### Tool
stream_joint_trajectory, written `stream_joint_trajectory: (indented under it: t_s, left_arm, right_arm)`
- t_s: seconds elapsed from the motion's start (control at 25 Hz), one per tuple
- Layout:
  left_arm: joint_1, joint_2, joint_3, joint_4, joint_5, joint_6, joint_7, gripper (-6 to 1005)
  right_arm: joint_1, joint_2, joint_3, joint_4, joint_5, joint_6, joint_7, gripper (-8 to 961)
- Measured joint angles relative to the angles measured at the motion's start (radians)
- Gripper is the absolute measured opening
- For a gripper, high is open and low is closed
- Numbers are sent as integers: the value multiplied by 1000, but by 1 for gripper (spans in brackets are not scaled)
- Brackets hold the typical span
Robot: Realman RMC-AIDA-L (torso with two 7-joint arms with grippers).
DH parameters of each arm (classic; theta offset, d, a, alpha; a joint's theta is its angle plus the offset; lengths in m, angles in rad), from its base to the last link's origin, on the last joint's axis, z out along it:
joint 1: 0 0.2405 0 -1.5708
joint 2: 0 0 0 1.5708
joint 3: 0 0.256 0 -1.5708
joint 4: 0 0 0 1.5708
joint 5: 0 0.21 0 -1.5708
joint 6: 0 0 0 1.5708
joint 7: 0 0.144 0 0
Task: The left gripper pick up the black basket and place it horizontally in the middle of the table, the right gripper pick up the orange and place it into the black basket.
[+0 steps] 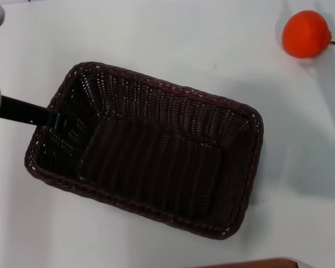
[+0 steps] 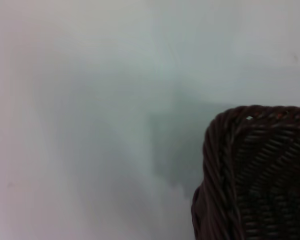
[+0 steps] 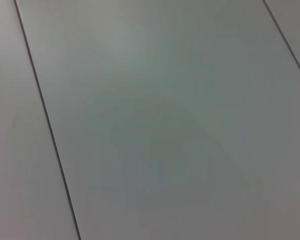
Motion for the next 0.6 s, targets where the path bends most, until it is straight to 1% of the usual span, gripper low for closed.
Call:
stream_joint_trajectory:
  t_s: [0.16,0.24,0.36,0.6]
  left_arm:
    - [-7,1,-9,17,-1,18,-81,251]
    - [-16,3,-43,35,-1,23,-141,176]
    - [-30,0,-110,62,-19,23,-197,161]
    - [-29,-1,-182,104,-61,45,-296,152]
  right_arm:
    - [9,-1,1,31,0,-47,-13,791]
    - [15,-2,1,44,0,-69,-13,791]
    - [24,-3,2,72,0,-112,-13,791]
    - [51,-4,11,108,0,-197,-15,791]
